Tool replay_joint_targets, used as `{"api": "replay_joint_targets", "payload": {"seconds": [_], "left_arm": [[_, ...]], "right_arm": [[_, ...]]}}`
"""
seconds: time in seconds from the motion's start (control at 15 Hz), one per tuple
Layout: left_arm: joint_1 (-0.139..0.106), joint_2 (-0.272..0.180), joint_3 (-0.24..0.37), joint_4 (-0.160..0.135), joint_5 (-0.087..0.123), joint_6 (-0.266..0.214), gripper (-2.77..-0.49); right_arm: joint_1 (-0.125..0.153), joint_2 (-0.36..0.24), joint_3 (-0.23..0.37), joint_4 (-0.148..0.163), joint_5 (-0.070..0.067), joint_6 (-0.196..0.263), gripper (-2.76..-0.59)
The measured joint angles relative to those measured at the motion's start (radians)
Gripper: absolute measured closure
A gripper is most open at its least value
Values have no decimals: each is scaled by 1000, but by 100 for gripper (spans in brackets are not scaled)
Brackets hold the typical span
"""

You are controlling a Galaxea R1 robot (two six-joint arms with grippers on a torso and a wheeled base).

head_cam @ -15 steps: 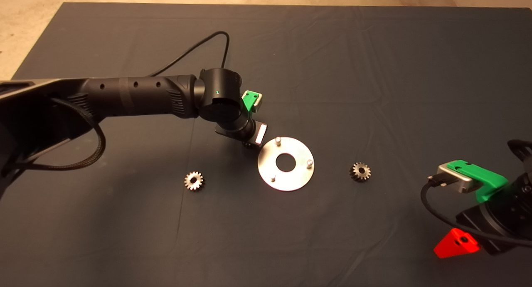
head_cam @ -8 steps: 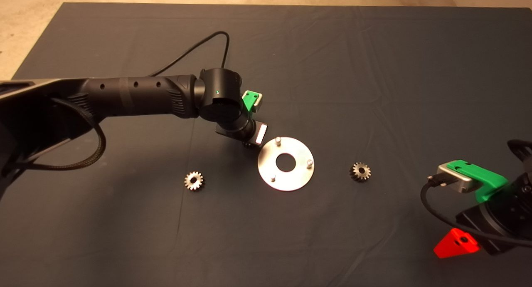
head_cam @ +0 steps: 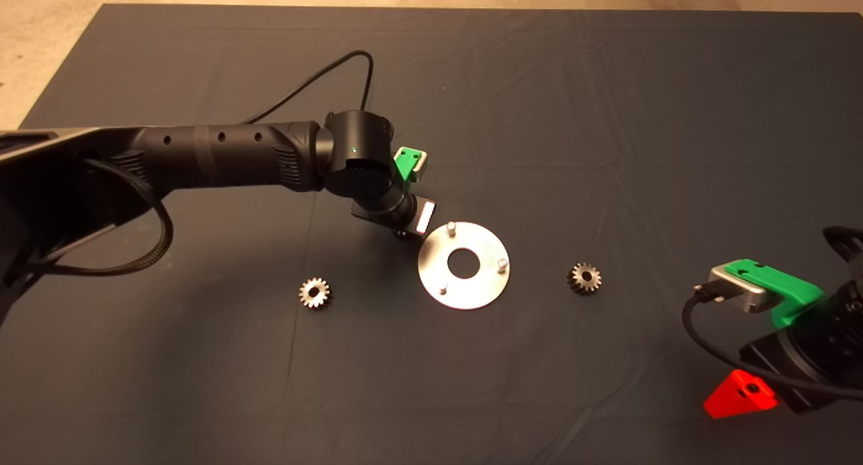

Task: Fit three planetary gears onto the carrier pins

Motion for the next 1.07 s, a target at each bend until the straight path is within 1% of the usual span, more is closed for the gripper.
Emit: {"api": "replay_joint_targets", "payload": {"seconds": [0.07, 0.27, 0.6, 0.67, 0.8, 0.93, 1.0, 1.07], "left_arm": [[0, 0, 0, 0, 0, 0, -104], [0, 0, 0, 0, 0, 0, -103], [0, 0, 7, 0, 1, 7, -94], [0, 0, 8, 0, 3, 23, -94], [1, 0, 9, 0, 5, 29, -93], [0, 0, 9, 0, 18, 36, -93], [0, 1, 9, 0, 34, 36, -93], [0, 2, 12, 0, 56, 36, -93]], "right_arm": [[0, 0, 0, 0, 0, 0, -265], [0, 0, 0, 0, 0, 0, -265], [0, 0, 0, 0, 0, 0, -265], [0, 0, 0, 0, 0, 0, -265], [0, 0, 0, 0, 0, 0, -265], [0, 0, 0, 0, 0, 0, -265], [0, 0, 0, 0, 0, 0, -264], [0, -1, 0, 0, 0, 0, -265]]}}
